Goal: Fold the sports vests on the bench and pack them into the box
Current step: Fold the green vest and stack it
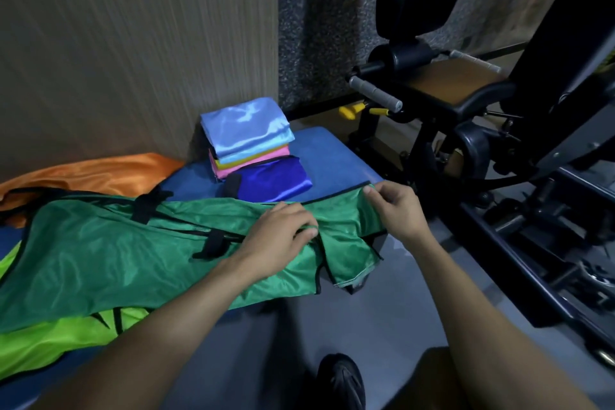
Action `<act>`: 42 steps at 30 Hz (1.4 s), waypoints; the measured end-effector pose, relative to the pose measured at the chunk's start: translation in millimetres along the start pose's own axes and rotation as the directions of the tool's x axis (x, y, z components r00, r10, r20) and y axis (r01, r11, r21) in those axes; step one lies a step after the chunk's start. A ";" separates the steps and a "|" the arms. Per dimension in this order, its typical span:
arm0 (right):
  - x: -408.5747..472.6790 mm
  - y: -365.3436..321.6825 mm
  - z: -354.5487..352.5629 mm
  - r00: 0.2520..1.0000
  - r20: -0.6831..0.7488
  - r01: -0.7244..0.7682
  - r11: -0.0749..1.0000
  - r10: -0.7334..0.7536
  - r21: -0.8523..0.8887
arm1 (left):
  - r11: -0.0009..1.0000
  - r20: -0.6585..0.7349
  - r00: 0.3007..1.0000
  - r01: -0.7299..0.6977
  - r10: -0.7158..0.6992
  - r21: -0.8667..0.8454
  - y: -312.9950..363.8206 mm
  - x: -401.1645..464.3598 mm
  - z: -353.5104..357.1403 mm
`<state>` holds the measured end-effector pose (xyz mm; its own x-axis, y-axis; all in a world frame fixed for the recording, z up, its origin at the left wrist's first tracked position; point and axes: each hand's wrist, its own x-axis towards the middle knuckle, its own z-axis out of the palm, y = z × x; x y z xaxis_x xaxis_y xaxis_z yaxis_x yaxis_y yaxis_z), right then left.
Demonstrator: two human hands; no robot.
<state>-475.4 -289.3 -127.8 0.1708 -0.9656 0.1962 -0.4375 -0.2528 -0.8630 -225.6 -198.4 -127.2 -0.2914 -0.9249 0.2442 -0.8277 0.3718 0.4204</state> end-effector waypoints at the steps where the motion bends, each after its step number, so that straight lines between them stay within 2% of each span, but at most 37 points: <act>1: 3.9 -2.2 3.7 1.000 -0.020 -0.019 1.000 0.019 0.025 | 0.997 0.010 0.999 0.049 -0.048 -0.059 1.0 8.2 -3.8; 4: 12.1 -6.1 13.7 0.998 -0.049 -0.023 0.998 0.026 0.067 | 0.955 0.098 0.969 0.242 -0.228 -0.172 6.1 42.6 -16.3; 8: 20.7 2.3 17.9 0.988 -0.091 -0.115 0.984 0.128 0.134 | 0.933 0.139 0.927 0.357 -0.348 -0.046 7.7 73.1 -13.9; 10: 23.4 6.2 17.3 0.982 -0.100 -0.145 0.979 0.160 0.140 | 0.947 0.055 0.953 0.288 -0.298 0.142 11.5 71.4 -9.3; 12: 25.2 8.7 16.6 0.981 -0.095 -0.161 0.981 0.172 0.112 | 0.950 -0.086 0.991 0.119 -0.099 0.288 13.8 60.2 -3.6; 13: 26.1 9.2 16.7 0.980 -0.092 -0.166 0.981 0.176 0.102 | 0.953 -0.122 0.992 0.015 0.023 0.304 14.3 52.9 -2.4; 14: 26.9 9.7 17.3 0.980 -0.088 -0.169 0.981 0.178 0.097 | 0.953 -0.122 0.984 -0.088 0.128 0.291 13.7 45.9 -2.0; 16: 28.5 9.8 18.7 0.980 -0.090 -0.171 0.981 0.180 0.094 | 0.944 -0.005 0.968 -0.243 0.251 0.223 9.0 35.8 -0.1; 18: 28.4 8.8 19.6 0.980 -0.093 -0.169 0.982 0.176 0.082 | 0.948 0.161 0.960 -0.258 0.230 0.186 9.6 28.9 -0.1; 20: 27.6 7.2 19.2 0.980 -0.094 -0.166 0.983 0.173 0.076 | 0.958 0.249 0.956 -0.210 0.158 0.197 14.6 26.9 -1.6; 23: 26.9 5.7 19.0 0.983 -0.085 -0.151 0.982 0.161 0.109 | 0.939 0.282 0.954 -0.185 0.101 0.289 25.3 30.4 1.7; 25: 26.2 3.3 18.6 0.985 -0.075 -0.142 0.981 0.153 0.136 | 0.934 0.229 0.970 -0.155 0.082 0.322 30.0 32.5 7.5; 28: 22.7 0.6 15.8 0.991 -0.061 -0.110 0.978 0.123 0.178 | 0.962 0.071 0.993 -0.105 0.090 0.250 33.2 37.0 15.1; 30: 19.6 -3.0 12.5 0.995 -0.048 -0.079 0.971 0.092 0.226 | 0.992 -0.026 0.998 -0.061 0.064 0.107 36.0 44.4 15.8; 33: 17.1 -11.2 10.8 0.996 -0.011 -0.078 0.946 0.086 0.314 | 0.995 -0.098 0.995 -0.007 -0.003 -0.100 40.5 67.7 8.5; 35: 17.9 -14.8 8.9 0.992 0.005 -0.117 0.916 0.125 0.384 | 0.990 -0.090 0.995 0.031 -0.043 -0.134 43.4 88.2 0.2; 37: 17.7 -18.0 6.5 0.981 0.026 -0.183 0.887 0.190 0.425 | 0.993 -0.050 0.996 0.071 -0.076 -0.096 44.9 106.4 -5.3; 39: 17.8 -18.0 5.6 0.974 0.033 -0.217 0.878 0.225 0.426 | 0.992 0.024 0.995 0.100 -0.099 -0.075 43.0 118.8 -5.7; 42: 20.1 -13.2 5.7 0.973 0.007 -0.211 0.880 0.229 0.426 | 0.976 0.147 0.979 0.159 -0.137 -0.147 38.2 129.5 -3.5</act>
<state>-461.2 -305.1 -115.1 0.0724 -0.9973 -0.0103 -0.0450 0.0071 -0.9990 -293.3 -303.7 -76.5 -0.2424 -0.9688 0.0525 -0.7838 0.2274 0.5779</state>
